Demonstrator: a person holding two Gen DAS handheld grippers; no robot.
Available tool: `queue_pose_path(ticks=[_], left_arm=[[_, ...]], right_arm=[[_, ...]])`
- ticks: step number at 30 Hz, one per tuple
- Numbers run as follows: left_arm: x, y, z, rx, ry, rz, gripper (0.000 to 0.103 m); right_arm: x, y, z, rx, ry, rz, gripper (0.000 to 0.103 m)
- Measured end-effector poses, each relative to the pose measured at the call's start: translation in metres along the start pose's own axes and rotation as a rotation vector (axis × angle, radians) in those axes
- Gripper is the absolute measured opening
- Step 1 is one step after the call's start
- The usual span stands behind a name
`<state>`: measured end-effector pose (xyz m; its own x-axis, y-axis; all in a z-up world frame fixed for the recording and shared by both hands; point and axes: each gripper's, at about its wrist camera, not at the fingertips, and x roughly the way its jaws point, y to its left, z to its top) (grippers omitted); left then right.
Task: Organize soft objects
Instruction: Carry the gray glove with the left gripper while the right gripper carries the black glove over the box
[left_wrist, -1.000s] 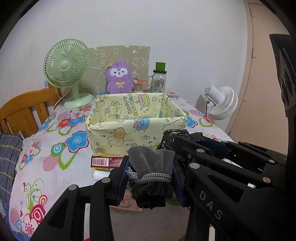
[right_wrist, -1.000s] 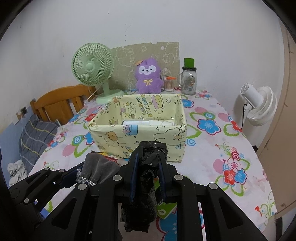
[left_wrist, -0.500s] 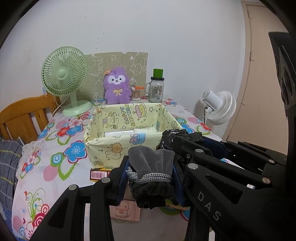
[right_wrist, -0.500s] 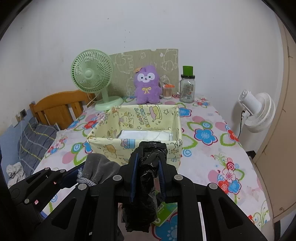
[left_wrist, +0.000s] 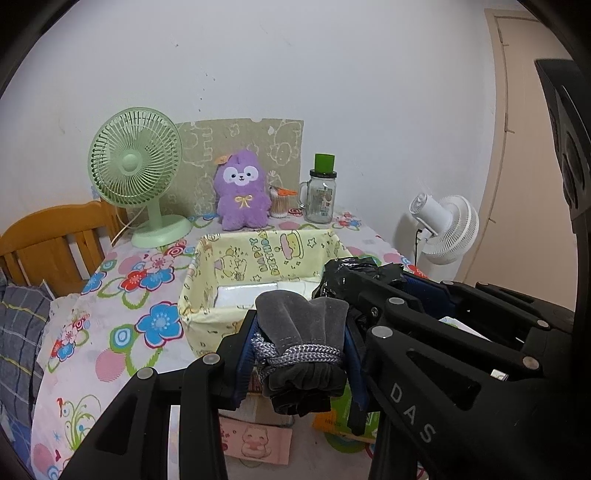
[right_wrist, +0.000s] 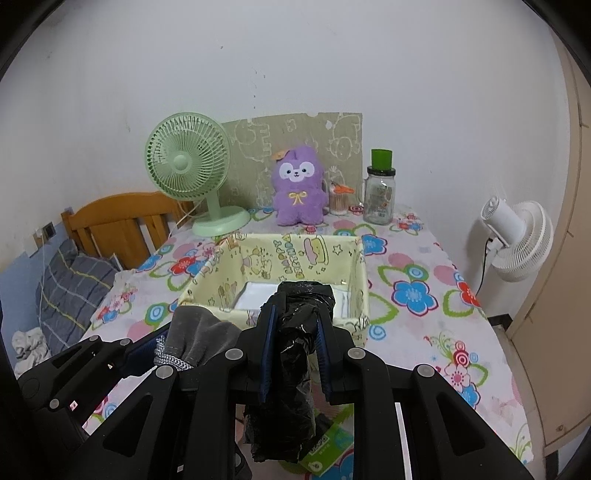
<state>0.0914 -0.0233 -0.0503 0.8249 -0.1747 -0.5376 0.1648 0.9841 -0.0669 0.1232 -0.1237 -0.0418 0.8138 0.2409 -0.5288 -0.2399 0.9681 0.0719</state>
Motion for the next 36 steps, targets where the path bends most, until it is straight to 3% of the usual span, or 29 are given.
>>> queue_pose_path(ticks=[36], left_arm=[[0.041, 0.014, 0.046, -0.015, -0.026, 0.023, 0.043]], right_arm=[[0.044, -0.010, 0.044, 0.013, -0.025, -0.023, 0.023]])
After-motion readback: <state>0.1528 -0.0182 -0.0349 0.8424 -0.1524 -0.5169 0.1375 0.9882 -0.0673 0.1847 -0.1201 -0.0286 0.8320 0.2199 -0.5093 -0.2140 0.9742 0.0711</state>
